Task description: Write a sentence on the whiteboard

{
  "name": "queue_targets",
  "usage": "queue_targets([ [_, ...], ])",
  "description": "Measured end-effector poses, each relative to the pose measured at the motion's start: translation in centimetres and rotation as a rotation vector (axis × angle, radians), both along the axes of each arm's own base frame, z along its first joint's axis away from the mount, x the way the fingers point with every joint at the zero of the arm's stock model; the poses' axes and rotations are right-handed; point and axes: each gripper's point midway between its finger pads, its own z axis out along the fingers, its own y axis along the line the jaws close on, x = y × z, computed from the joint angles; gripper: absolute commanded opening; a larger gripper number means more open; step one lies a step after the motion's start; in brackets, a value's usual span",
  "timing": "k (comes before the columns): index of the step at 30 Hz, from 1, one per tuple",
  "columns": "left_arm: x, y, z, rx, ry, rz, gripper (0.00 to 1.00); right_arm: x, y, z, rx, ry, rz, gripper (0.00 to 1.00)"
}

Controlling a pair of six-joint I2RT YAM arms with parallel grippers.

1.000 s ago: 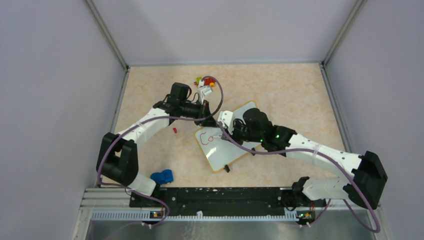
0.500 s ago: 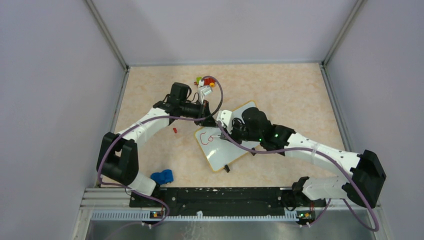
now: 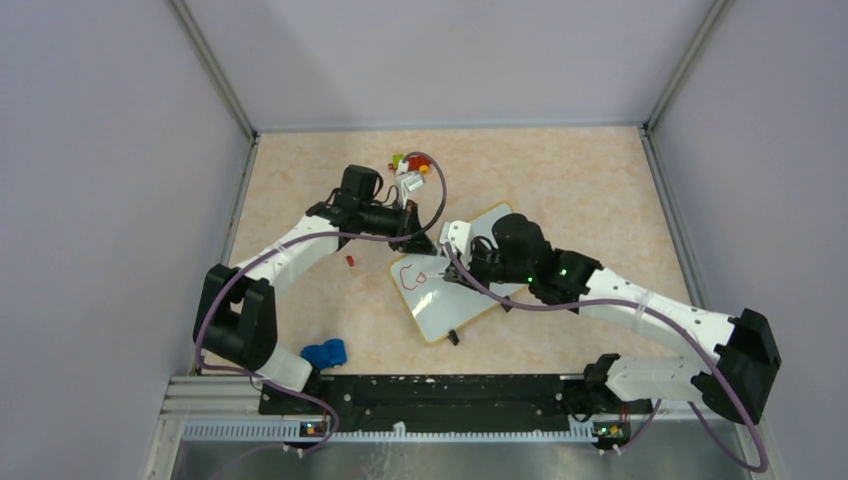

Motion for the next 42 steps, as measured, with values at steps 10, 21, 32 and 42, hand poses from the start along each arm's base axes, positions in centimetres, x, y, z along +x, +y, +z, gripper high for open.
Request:
queue_targets([
  [10,0.0,0.0,0.0,-0.002,0.001,-0.002,0.00,0.8,-0.3,0.0,-0.003,-0.009,-0.031,0.00],
  [21,-0.1,0.0,0.0,-0.002,-0.002,-0.005,0.00,1.2,0.0,-1.5,-0.037,0.010,-0.043,0.00],
  [32,0.0,0.0,0.0,-0.001,-0.003,-0.009,0.00,1.6,0.0,-1.2,-0.025,0.006,-0.065,0.00],
  [42,0.0,0.0,0.0,0.001,-0.005,-0.010,0.00,1.8,-0.1,-1.1,-0.022,0.010,-0.081,0.00],
])
